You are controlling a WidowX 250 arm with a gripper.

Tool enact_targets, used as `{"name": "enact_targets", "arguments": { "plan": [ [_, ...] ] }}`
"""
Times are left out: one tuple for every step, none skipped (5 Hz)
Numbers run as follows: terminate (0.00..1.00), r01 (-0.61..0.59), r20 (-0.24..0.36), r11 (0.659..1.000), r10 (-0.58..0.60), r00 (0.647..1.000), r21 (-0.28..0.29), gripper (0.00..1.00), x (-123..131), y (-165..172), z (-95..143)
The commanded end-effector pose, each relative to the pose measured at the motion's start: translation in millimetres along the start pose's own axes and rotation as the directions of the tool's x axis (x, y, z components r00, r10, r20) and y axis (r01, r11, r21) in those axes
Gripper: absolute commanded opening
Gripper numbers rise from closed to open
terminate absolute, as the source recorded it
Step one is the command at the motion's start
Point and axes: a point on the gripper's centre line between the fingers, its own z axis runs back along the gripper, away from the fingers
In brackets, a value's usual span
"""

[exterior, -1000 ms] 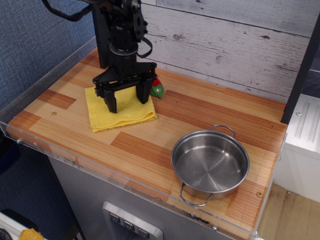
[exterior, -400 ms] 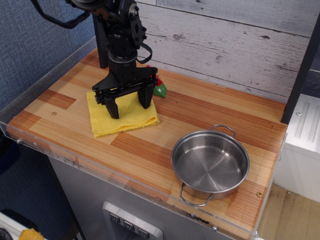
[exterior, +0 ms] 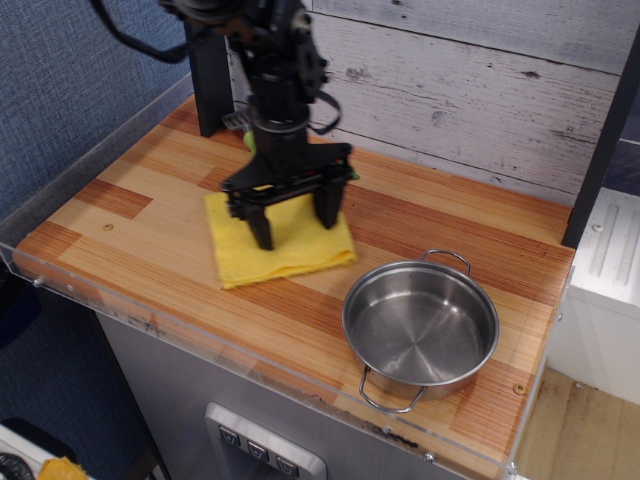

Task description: Move yellow cloth to the top right

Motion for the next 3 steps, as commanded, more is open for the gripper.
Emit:
{"name": "enact_targets", "arguments": {
  "plan": [
    [0.0, 0.069, 0.039, 0.996, -0.067, 0.997, -0.057, 1.0, -14, -22, 12],
    [0.0, 0.092, 0.021, 0.994, -0.091, 0.996, -0.063, 1.0, -26, -32, 7],
    [0.0, 0.106, 0.011, 0.991, -0.106, 0.994, -0.085, 1.0, -34, -51, 3]
  ]
}}
